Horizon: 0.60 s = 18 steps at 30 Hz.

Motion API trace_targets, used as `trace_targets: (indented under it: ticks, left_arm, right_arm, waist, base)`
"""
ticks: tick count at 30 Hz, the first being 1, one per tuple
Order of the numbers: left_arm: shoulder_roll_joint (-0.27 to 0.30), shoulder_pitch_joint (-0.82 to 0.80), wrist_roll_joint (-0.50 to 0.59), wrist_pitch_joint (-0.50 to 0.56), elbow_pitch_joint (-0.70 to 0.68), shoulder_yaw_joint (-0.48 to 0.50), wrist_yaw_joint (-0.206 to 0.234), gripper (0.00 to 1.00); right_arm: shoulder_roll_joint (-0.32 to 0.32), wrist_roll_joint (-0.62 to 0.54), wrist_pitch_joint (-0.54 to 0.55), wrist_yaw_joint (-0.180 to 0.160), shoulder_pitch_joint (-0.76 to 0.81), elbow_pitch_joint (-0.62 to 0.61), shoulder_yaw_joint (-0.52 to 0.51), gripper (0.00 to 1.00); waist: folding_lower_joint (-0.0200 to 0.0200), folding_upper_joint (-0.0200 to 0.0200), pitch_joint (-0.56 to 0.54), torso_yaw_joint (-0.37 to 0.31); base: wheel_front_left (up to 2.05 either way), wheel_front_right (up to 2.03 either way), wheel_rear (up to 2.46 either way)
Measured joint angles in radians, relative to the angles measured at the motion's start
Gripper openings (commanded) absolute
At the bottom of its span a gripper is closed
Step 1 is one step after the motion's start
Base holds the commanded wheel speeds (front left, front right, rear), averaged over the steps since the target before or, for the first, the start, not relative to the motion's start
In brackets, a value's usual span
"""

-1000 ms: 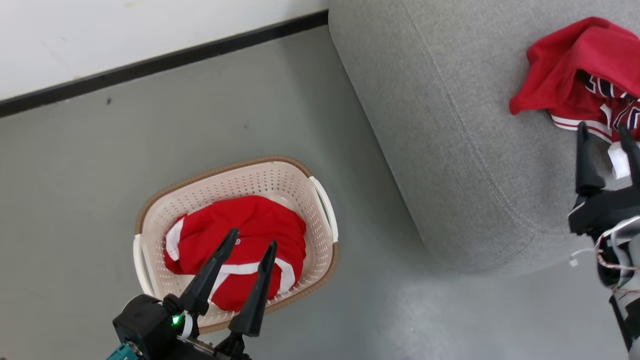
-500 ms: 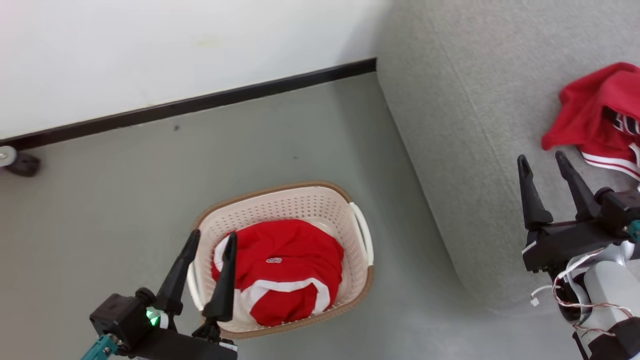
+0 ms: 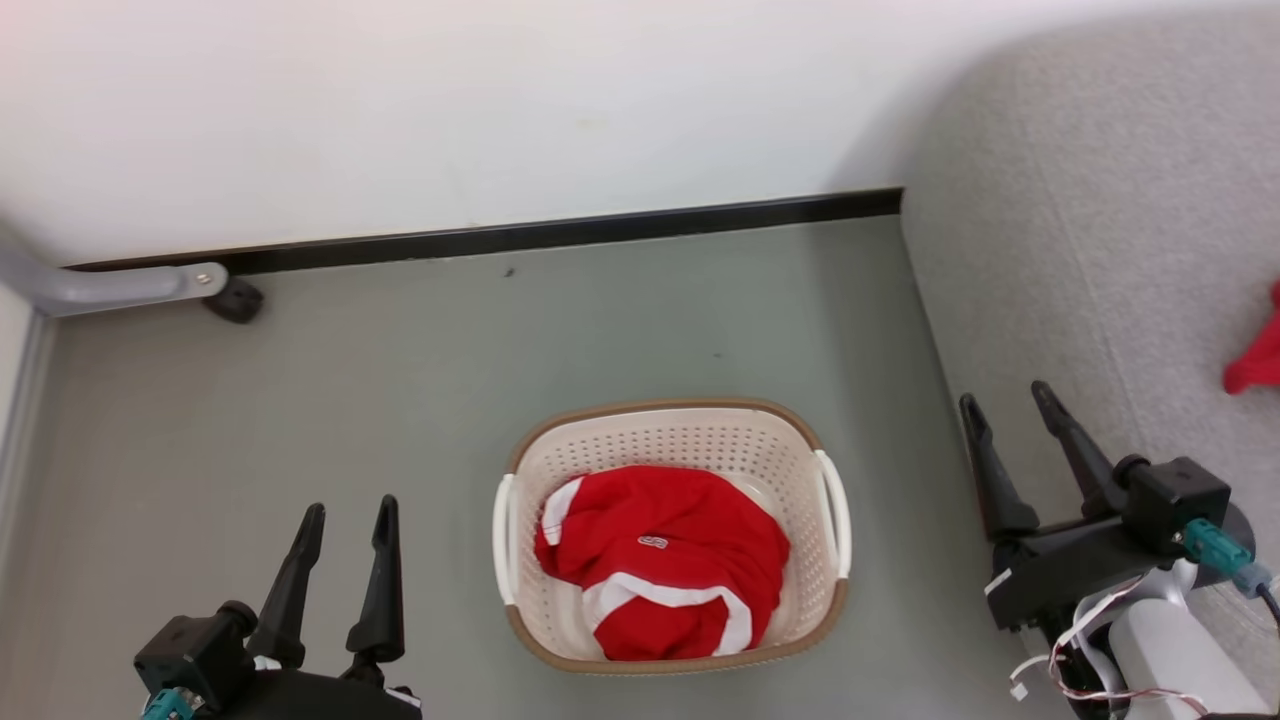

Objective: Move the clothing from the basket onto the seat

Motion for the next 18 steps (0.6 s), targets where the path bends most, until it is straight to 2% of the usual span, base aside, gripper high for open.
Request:
trace_targets:
  ticks: [9, 18]
  left_arm:
    - [-0.003, 0.015, 0.0, 0.0, 0.047, 0.049, 0.004, 1.0]
    - [-0.025, 0.058, 0.006, 0.0, 0.051, 0.086, 0.004, 1.0]
  right_arm:
    - [0.03, -0.01, 0.0, 0.007, 0.052, -0.01, 0.035, 1.0]
    - [0.049, -0.025, 0.0, 0.007, 0.055, -0.008, 0.064, 1.0]
  waist:
    - [0.0001, 0.0, -0.045, 0.092]
    - [0.0001, 0.0, -0.088, 0.123]
  base:
    - [0.0, 0.0, 0.0]
    - [0.0, 0.0, 0.0]
